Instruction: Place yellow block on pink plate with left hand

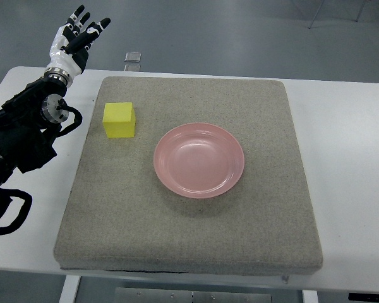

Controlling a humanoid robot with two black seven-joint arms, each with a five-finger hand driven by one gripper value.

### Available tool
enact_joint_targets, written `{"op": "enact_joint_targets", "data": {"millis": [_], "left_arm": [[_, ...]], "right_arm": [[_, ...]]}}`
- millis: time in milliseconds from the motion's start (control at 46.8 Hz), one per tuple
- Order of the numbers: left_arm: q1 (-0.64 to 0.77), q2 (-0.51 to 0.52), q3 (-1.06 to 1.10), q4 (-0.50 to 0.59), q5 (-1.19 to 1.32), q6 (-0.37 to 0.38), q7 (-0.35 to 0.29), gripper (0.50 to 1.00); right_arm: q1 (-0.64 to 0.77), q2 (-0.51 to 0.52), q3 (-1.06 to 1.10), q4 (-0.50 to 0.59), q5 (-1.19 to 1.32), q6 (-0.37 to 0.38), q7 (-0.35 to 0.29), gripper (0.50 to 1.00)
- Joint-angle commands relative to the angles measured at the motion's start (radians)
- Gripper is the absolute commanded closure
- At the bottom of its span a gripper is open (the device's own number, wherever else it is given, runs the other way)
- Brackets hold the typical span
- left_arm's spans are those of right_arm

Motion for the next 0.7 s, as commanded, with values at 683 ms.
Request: {"op": "enact_joint_targets", "data": {"millis": [683], "left_arm": [[-0.007,0.095,0.262,-0.123,0.011,0.0,0.012,0.508]], "right_arm": [[0.0,0.0,0.0,0.0,0.0,0.0,0.0,0.576]]}}
